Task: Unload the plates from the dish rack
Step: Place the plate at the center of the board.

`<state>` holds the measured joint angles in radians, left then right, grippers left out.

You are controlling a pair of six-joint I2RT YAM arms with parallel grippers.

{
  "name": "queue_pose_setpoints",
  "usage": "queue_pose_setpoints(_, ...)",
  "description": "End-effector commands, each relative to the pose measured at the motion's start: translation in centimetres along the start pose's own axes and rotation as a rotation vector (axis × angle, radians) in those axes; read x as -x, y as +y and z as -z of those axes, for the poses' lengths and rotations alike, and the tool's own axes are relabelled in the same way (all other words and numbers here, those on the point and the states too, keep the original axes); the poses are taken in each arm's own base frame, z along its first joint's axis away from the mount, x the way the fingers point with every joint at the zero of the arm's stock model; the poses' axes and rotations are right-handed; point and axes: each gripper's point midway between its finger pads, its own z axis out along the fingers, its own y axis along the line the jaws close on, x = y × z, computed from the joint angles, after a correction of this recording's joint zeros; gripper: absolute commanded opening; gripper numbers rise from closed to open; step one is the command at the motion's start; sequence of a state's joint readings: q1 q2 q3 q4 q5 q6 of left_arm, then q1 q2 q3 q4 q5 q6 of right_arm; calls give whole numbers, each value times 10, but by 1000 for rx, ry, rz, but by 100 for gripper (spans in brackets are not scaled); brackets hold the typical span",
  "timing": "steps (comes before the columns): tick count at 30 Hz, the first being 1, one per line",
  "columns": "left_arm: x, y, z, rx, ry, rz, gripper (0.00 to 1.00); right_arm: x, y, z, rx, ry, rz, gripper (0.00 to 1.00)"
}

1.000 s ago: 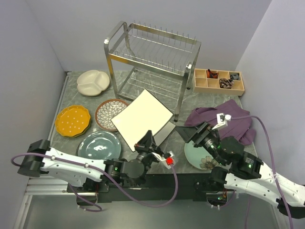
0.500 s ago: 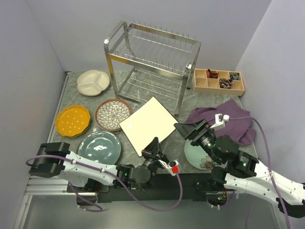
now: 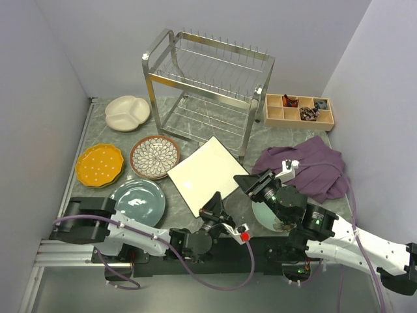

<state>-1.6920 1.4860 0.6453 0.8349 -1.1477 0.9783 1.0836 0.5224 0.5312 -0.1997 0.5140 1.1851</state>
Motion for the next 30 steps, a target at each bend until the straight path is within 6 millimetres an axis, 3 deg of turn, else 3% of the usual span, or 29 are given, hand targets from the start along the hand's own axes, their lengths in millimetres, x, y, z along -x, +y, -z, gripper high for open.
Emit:
queue_pose_setpoints(1, 18, 17, -1, 53, -45, 64, 1, 14, 4, 0, 35, -77, -75, 19)
queue_pose_setpoints(4, 16, 7, -3, 50, -36, 42, 1, 13, -2, -1, 32, -87, -91, 0)
queue_pose_setpoints(12, 20, -6, -8, 44, -22, 41, 6, 14, 2, 6, 135, -90, -159, 0)
queue_pose_setpoints(21, 24, -31, -12, -34, -21, 37, 30, 25, 7, 16, 210, -117, -281, 0)
queue_pose_setpoints(23, 24, -33, -13, -40, -24, 42, 40, 28, 11, 18, 231, -122, -293, 0)
queue_pose_setpoints(27, 26, -37, -13, -46, -30, 63, 49, 33, 12, 20, 239, -146, -307, 0)
queue_pose_setpoints(29, 29, -41, -13, -69, -33, 72, 56, 36, 12, 20, 242, -159, -309, 0)
queue_pose_setpoints(30, 30, -45, -12, -87, -35, 106, 67, 37, 13, 20, 244, -164, -304, 0)
